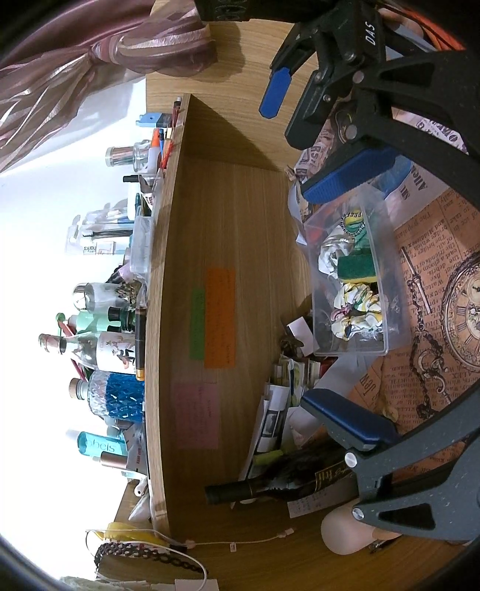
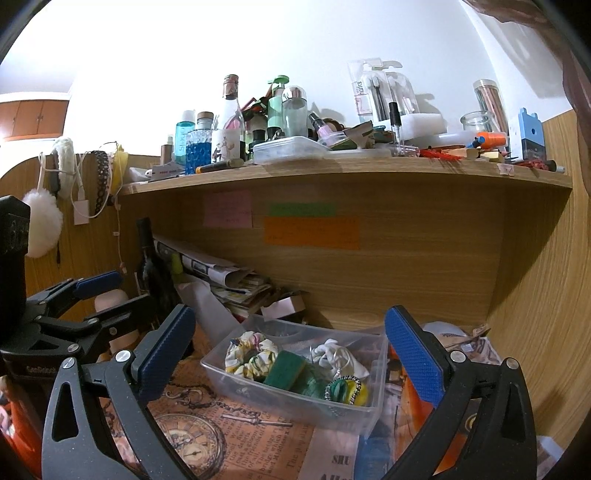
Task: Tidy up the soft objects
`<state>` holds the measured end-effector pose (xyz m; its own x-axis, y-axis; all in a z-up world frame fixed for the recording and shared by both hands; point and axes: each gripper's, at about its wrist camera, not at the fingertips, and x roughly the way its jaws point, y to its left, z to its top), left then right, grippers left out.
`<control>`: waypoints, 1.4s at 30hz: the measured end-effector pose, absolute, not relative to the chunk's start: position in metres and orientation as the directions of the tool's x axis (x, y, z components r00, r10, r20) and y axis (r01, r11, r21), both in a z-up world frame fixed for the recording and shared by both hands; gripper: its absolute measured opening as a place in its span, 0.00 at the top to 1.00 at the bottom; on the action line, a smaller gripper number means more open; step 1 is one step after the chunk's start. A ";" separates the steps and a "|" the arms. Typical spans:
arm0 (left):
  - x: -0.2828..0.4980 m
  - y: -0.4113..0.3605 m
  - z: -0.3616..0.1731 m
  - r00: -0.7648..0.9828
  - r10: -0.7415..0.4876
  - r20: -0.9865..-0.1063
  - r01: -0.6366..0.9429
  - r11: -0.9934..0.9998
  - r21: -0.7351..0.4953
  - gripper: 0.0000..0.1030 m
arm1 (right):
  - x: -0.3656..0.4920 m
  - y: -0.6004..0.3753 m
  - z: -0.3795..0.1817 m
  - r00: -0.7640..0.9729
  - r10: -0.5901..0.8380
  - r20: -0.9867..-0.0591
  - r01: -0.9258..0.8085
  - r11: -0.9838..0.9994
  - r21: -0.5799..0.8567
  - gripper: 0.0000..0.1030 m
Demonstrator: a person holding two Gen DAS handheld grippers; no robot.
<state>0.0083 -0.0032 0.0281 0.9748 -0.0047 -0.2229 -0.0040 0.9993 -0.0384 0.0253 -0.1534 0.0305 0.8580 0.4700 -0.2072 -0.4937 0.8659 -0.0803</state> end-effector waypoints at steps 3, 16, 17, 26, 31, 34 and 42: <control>0.008 -0.004 0.028 0.975 -0.005 -0.224 -0.004 0.999 -0.040 0.01 | 0.025 -0.153 0.031 0.860 0.467 -0.205 -0.490 0.868 -0.081 0.00; 0.009 -0.001 0.027 0.974 -0.022 -0.226 0.012 0.999 -0.047 0.00 | 0.024 -0.154 0.031 0.859 0.469 -0.206 -0.493 0.866 -0.082 0.00; 0.009 -0.001 0.027 0.974 -0.024 -0.227 0.013 0.999 -0.046 0.00 | 0.025 -0.154 0.031 0.859 0.469 -0.205 -0.492 0.867 -0.081 0.00; 0.009 -0.005 0.027 0.971 -0.034 -0.236 0.022 0.998 -0.055 0.00 | 0.025 -0.155 0.030 0.859 0.469 -0.205 -0.492 0.867 -0.079 0.00; 0.010 -0.008 0.026 0.967 -0.039 -0.251 0.022 0.997 -0.071 0.00 | 0.024 -0.156 0.030 0.859 0.469 -0.206 -0.492 0.867 -0.079 0.00; 0.010 -0.010 0.025 0.967 -0.031 -0.254 0.012 0.997 -0.077 0.00 | 0.024 -0.156 0.029 0.859 0.468 -0.208 -0.491 0.867 -0.078 0.00; 0.010 -0.012 0.023 0.966 -0.017 -0.259 -0.005 0.997 -0.082 0.00 | 0.028 -0.156 0.027 0.857 0.466 -0.220 -0.491 0.868 -0.072 0.00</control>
